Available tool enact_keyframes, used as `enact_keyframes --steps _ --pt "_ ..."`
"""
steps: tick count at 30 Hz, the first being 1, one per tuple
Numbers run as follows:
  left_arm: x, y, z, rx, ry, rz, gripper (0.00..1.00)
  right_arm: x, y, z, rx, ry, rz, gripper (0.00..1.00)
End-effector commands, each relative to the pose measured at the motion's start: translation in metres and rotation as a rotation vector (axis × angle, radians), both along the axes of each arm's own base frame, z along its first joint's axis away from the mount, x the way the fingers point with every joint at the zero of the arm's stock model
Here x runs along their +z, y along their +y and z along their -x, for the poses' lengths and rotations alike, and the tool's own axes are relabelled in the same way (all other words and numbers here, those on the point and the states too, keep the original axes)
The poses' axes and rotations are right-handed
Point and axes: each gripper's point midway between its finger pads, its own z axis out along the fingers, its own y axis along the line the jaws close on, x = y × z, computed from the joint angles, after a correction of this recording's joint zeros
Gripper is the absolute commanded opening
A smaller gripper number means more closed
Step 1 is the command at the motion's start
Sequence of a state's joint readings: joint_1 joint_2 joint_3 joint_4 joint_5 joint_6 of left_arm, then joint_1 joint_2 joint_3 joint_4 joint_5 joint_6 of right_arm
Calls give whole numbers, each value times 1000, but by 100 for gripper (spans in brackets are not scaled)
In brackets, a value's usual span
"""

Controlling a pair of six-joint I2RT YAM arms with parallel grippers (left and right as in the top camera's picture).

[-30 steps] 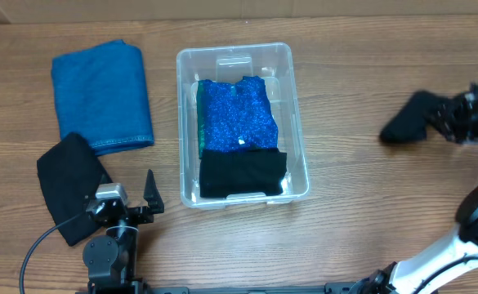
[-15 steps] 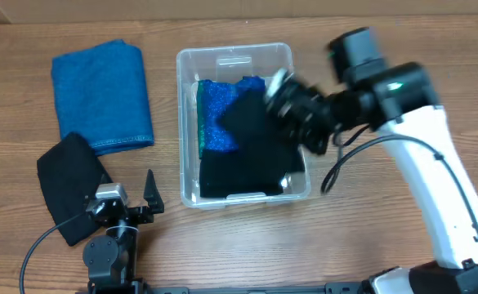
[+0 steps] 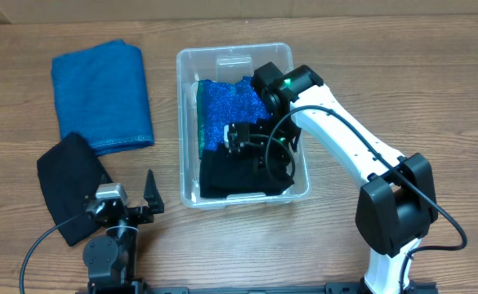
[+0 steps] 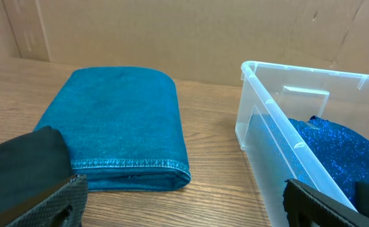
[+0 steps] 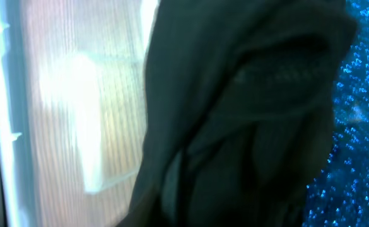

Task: Pack container
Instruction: 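Grasp the second black cloth and lay it in the bin's front half, then withdraw the right gripper and grasp the black cloth with the left gripper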

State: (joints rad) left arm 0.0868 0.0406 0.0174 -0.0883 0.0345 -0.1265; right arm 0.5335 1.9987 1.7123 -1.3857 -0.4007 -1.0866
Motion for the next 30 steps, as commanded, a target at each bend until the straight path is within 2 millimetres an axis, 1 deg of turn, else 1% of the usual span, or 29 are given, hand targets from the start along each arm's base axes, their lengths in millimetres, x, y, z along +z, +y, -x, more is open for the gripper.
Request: enact_keyframes --steps 1,2,4,5,6,7,8,10,12,13,15,16,17,18,20,21,22,23,25,26,28,29,30 --pt "-2 -1 0 -10 3 -17 100 21 6 -42 -286 -130 34 100" --pt "-2 -1 0 -10 3 -17 100 36 0 -68 -445 -225 67 100" --pt "-2 -1 0 -10 3 -17 100 76 -19 -103 -697 -402 96 100" --pt "-2 -1 0 -10 3 -17 100 106 -33 -116 -820 -506 89 100" --pt "-2 -1 0 -10 3 -17 100 131 -44 -122 -903 -582 77 100" --pt "-2 -1 0 -10 3 -17 100 165 -60 -125 -1015 -677 42 100" --pt "-2 -1 0 -10 3 -17 100 180 -66 -123 -1054 -704 18 100" --pt "-2 -1 0 -10 3 -17 100 207 -76 -108 -1125 -711 -46 100" --pt "-2 -1 0 -10 3 -17 100 223 -91 -91 -1228 -676 -80 100" --pt "-2 -1 0 -10 3 -17 100 229 -104 -82 -1304 -649 -91 100" --pt "-2 -1 0 -10 3 -17 100 238 -129 -75 -1445 -613 -115 100" --pt "-2 -1 0 -10 3 -17 100 244 -152 -74 -1553 -594 -136 100" --pt "-2 -1 0 -10 3 -17 100 248 -166 -73 -1610 -567 -162 100" --pt "-2 -1 0 -10 3 -17 100 251 -181 -73 -1648 -515 -197 100" --pt "-2 -1 0 -10 3 -17 100 247 -213 -70 -1725 -380 -245 100" --pt "-2 -1 0 -10 3 -17 100 241 -232 -68 -1779 -306 -257 100" --pt "-1 -2 0 -12 -1 -15 100 231 -258 -63 -1853 -208 -273 100" --pt "-2 -2 0 -14 0 -13 100 223 -275 -58 -1907 -134 -289 100" --pt "-2 1 0 1 2 -16 100 209 -299 -51 -1987 -54 -298 100" --pt "-1 2 0 8 -2 -2 100 181 -330 -38 -2099 34 -265 100" --pt "-2 0 0 6 0 48 100 158 -345 -31 -2158 85 -226 100" --pt "1 -8 1 -40 4 84 100 136 -352 -25 -2190 132 -196 100" --pt "3 -10 3 -46 26 109 100 121 -354 -23 -2202 161 -178 100"
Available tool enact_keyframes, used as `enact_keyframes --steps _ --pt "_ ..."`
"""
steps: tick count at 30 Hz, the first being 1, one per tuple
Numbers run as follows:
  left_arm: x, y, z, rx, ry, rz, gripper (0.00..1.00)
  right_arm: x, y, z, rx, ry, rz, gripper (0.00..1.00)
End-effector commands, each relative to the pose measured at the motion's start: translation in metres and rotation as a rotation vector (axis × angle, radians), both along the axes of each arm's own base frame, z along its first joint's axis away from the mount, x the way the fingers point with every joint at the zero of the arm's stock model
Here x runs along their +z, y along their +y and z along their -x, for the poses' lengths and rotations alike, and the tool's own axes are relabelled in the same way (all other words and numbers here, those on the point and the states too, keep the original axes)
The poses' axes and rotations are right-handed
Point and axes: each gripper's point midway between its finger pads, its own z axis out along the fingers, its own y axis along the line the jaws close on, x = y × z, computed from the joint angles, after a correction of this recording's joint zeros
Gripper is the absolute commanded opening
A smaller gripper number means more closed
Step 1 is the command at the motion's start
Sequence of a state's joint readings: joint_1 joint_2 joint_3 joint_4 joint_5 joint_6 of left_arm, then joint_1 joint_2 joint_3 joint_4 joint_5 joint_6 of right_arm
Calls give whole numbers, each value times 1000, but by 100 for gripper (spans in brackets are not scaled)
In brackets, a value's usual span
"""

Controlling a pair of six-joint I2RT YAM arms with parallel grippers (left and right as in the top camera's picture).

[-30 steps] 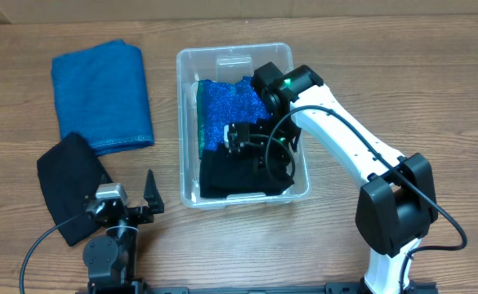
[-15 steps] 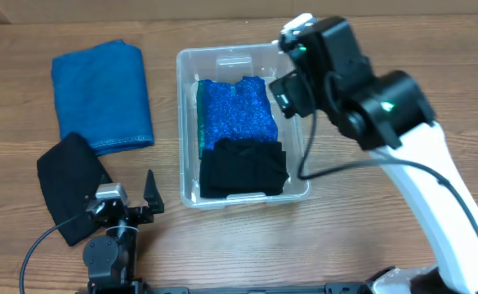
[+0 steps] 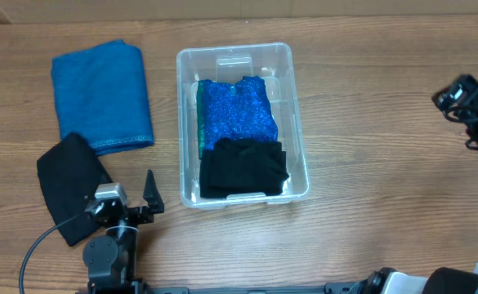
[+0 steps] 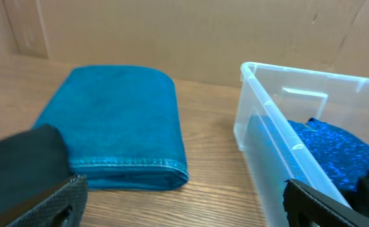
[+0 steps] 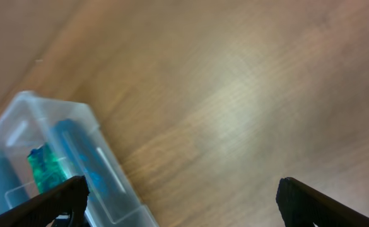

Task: Pack container
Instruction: 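Withdraw the right gripper and grasp the black cloth with the left gripper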

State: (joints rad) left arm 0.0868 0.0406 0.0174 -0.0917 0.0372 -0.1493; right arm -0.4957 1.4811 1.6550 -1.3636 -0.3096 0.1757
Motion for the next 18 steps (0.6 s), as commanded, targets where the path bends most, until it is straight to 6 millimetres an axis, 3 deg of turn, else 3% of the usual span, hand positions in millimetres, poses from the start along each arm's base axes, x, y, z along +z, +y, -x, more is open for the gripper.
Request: enact_keyframes --steps 1,3,5,9,13,15,18 --pt "6 -5 8 -9 58 127 100 -46 2 11 -21 65 -93 100" --pt "20 4 21 63 107 177 100 -69 2 16 -25 109 -94 100" --pt "52 18 40 162 151 189 100 -89 9 20 -4 157 -82 100" --pt "76 32 53 260 297 165 100 -95 30 18 97 201 -10 100" --pt "73 31 41 259 624 128 100 -105 66 16 239 263 69 100" --pt "72 33 32 252 729 89 100 -106 73 13 264 266 84 100" --pt "67 50 4 298 863 130 100 -108 74 11 270 266 87 100"
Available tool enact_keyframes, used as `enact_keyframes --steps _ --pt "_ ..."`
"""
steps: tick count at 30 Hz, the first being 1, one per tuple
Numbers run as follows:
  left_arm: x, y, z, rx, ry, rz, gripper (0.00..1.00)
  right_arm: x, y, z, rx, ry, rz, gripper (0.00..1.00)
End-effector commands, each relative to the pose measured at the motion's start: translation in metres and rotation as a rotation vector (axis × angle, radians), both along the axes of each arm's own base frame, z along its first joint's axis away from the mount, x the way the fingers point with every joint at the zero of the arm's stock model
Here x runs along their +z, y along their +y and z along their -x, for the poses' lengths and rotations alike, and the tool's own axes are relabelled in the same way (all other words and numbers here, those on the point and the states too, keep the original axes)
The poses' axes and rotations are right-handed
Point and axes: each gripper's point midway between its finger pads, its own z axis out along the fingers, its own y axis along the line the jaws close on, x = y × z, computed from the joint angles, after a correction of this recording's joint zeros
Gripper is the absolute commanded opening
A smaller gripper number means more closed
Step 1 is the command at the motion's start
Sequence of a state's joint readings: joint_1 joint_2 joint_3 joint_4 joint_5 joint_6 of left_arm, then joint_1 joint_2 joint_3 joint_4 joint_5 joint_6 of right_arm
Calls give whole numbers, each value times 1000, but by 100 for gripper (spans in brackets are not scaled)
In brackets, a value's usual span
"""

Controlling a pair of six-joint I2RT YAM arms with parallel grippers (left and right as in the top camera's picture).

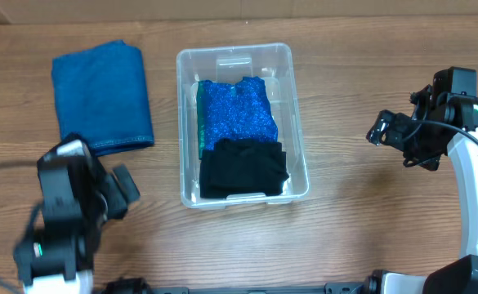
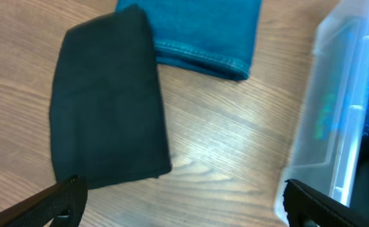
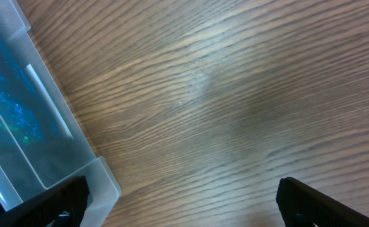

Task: Pack container
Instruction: 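Withdraw the right gripper and grasp the black cloth with the left gripper, then lift the black cloth with the left gripper and drop it into the bin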

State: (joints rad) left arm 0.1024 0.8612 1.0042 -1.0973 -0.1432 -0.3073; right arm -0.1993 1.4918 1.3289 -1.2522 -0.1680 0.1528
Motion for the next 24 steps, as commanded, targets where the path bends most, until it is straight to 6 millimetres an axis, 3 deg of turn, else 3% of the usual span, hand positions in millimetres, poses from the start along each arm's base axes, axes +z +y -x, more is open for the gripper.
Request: enact_keyframes --steps 1,4,8,10,14,15,17,24 --pt "4 28 -28 76 65 27 100 -3 -5 -1 3 5 30 100" --pt "-17 58 -27 207 104 195 100 -2 -5 -3 3 -1 31 100" --pt "-32 112 -1 416 65 383 100 -2 -6 -6 3 -14 33 100" --pt "-41 129 8 491 21 449 100 -1 -6 -8 2 -20 34 100" --pt "-80 137 15 545 28 485 100 -1 -6 -7 2 -19 34 100" --pt "-105 143 27 625 82 459 100 -1 -6 -7 2 -19 34 100" --pt "-126 153 40 711 132 411 100 -2 -6 -7 2 -17 32 100" --pt "-162 170 37 742 168 395 100 -1 -5 -7 3 -19 30 100"
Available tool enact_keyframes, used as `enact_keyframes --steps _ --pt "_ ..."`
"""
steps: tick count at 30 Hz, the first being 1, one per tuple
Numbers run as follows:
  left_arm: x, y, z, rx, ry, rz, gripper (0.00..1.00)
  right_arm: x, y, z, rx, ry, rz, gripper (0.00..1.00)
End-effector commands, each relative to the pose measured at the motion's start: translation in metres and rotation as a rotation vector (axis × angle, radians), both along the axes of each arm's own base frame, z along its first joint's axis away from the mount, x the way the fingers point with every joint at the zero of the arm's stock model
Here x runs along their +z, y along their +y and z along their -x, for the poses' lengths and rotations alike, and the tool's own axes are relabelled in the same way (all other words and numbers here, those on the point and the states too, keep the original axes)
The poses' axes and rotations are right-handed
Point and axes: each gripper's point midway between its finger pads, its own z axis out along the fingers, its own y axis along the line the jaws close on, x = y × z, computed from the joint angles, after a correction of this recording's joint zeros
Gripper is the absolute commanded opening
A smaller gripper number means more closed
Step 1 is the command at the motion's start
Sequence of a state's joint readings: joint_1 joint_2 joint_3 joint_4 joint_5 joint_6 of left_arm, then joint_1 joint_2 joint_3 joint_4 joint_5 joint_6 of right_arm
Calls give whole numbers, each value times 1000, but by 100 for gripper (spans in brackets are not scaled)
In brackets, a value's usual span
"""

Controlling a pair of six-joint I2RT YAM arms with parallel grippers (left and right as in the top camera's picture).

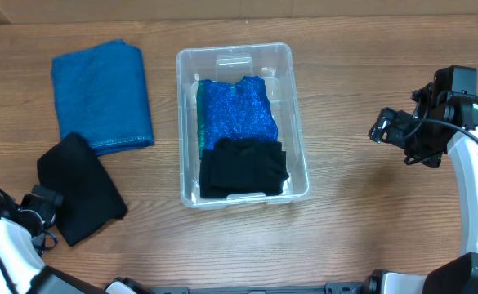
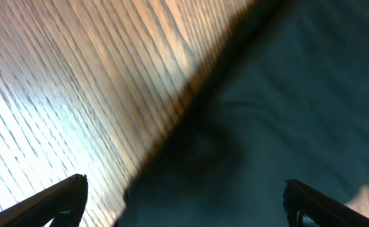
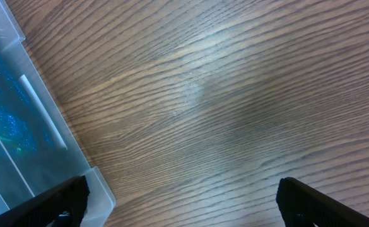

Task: Pack container
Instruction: 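Lift the black cloth with the left gripper and drop it into the bin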

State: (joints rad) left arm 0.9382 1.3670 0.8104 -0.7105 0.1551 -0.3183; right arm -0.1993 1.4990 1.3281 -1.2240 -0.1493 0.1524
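A clear plastic container (image 1: pixel 185 122) stands mid-table. A sparkly blue cloth (image 1: pixel 237 114) lies in its far part and a folded black cloth (image 1: pixel 244 167) in its near part. A second black cloth (image 1: pixel 82 186) lies on the table at the front left and partly overlaps a folded blue towel (image 1: pixel 100 90). My left gripper (image 1: pixel 42 206) is open at that cloth's left edge; the cloth (image 2: pixel 279 126) fills most of the left wrist view between the spread fingers of the left gripper (image 2: pixel 184 205). My right gripper (image 1: pixel 398 135) hangs open and empty over bare wood to the right of the container.
The right wrist view shows the wooden tabletop (image 3: pixel 234 94) and the container's corner (image 3: pixel 20 126) at the left edge. Cardboard (image 1: pixel 304 6) runs along the table's far edge.
My left gripper was high over the loose black cloth; it is now down at the cloth's left edge near the table's front left corner, still open. The right arm has barely shifted.
First my right gripper was inside the container at the black cloth while the left gripper rested open at the front. Then the right arm was far to the right, with that cloth lying in the container. Later the left arm was over the loose black cloth, now low at it.
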Motion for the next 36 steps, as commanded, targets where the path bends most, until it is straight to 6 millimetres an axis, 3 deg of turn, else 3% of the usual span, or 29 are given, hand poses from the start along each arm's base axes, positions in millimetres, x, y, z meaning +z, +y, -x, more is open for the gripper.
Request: enact_keyframes --steps 1,4,7,9,10,12,13,16,17,19,21,23,32,36 --pt "-21 10 2 33 44 13 100 0 -1 -1 7 -3 9 100" --pt "-40 15 -14 -40 11 31 100 0 -1 -1 7 -3 9 100" --pt "-51 -2 -50 -189 -163 133 99 0 -1 -1 7 -4 9 100" --pt "-58 -16 -61 -231 -221 210 94 0 -1 -2 7 -6 9 100" --pt "-62 -27 -67 -265 -243 252 88 0 -1 -2 7 -7 9 100" --pt "-62 -42 -76 -307 -273 297 58 0 -1 -2 7 -6 9 100" --pt "-60 -46 -80 -322 -287 305 51 0 -1 -2 7 -7 9 100" --pt "-52 -63 -91 -378 -313 326 12 0 -1 -2 7 -7 9 100" --pt "-50 -68 -93 -395 -313 328 5 0 -1 -2 7 -7 9 100" --pt "-39 -81 -100 -438 -332 337 4 0 -1 -2 7 -7 9 100" --pt "-21 -94 -108 -485 -378 339 4 0 -1 -2 7 -7 9 100" --pt "11 -110 -117 -545 -462 338 4 0 -1 -2 7 -7 9 100" --pt "175 -193 -129 -817 -769 146 4 0 -1 -3 7 -11 11 100" --pt "210 -246 -133 -948 -807 89 4 0 -1 -3 7 -11 11 100"
